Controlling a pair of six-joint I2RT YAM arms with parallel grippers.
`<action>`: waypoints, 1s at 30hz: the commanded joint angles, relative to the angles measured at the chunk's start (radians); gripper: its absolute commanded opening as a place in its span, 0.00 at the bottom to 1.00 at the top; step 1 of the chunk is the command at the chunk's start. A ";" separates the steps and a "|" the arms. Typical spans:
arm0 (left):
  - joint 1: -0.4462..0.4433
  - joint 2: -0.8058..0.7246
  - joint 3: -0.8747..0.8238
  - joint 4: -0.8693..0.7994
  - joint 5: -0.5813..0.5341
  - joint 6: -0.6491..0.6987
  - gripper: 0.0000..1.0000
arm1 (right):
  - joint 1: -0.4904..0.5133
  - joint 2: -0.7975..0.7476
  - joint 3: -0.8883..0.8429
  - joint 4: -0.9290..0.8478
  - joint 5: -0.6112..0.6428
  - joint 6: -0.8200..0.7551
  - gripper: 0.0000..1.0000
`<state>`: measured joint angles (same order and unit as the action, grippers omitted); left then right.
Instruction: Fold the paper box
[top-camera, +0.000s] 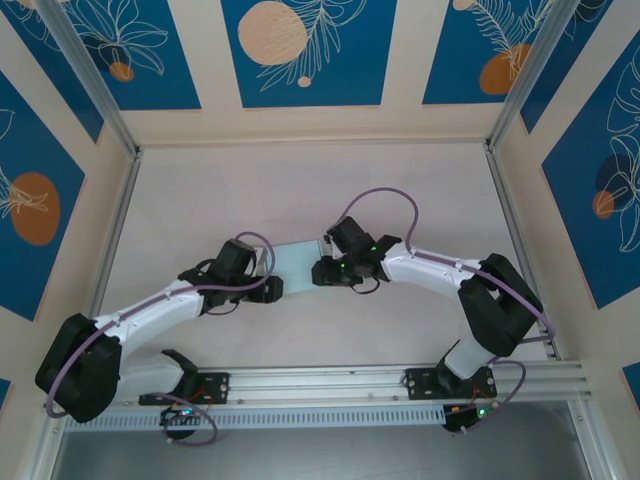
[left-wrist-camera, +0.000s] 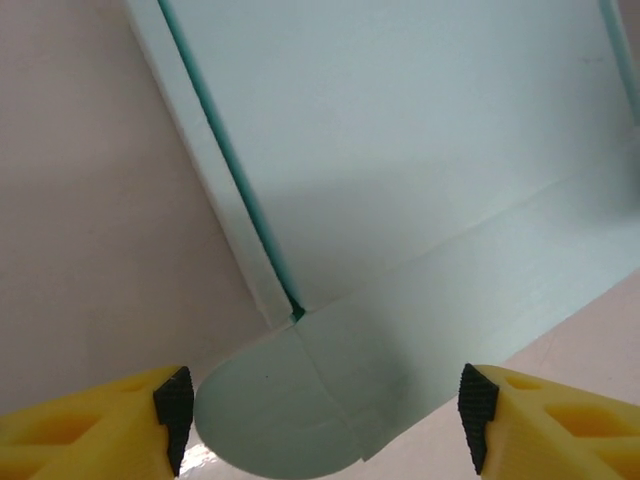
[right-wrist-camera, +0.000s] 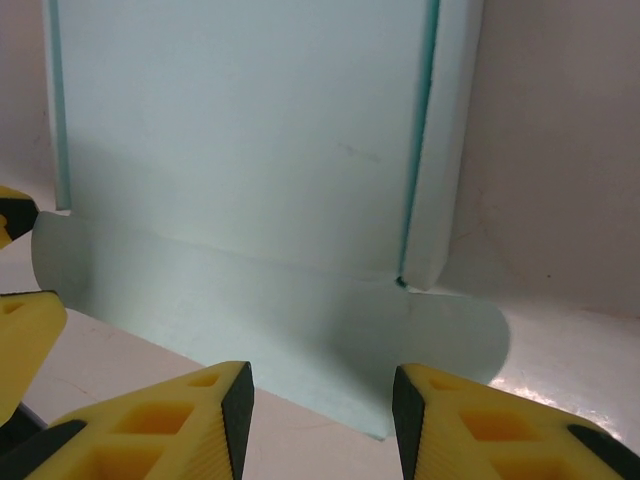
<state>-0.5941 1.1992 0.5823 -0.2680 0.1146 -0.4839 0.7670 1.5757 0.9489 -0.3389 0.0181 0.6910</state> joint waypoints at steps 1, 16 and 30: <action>-0.013 0.003 -0.010 0.038 0.028 -0.015 0.68 | 0.015 0.015 0.001 0.001 -0.007 0.026 0.43; -0.067 -0.041 0.050 -0.073 -0.044 -0.030 0.70 | 0.025 -0.027 0.008 -0.073 0.088 0.006 0.46; -0.157 -0.077 0.065 -0.186 -0.106 -0.144 0.62 | -0.084 -0.052 0.062 -0.099 -0.070 -0.229 0.51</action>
<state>-0.7265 1.1393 0.6460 -0.4057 0.0353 -0.5747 0.7181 1.5284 0.9825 -0.4313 0.0536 0.5526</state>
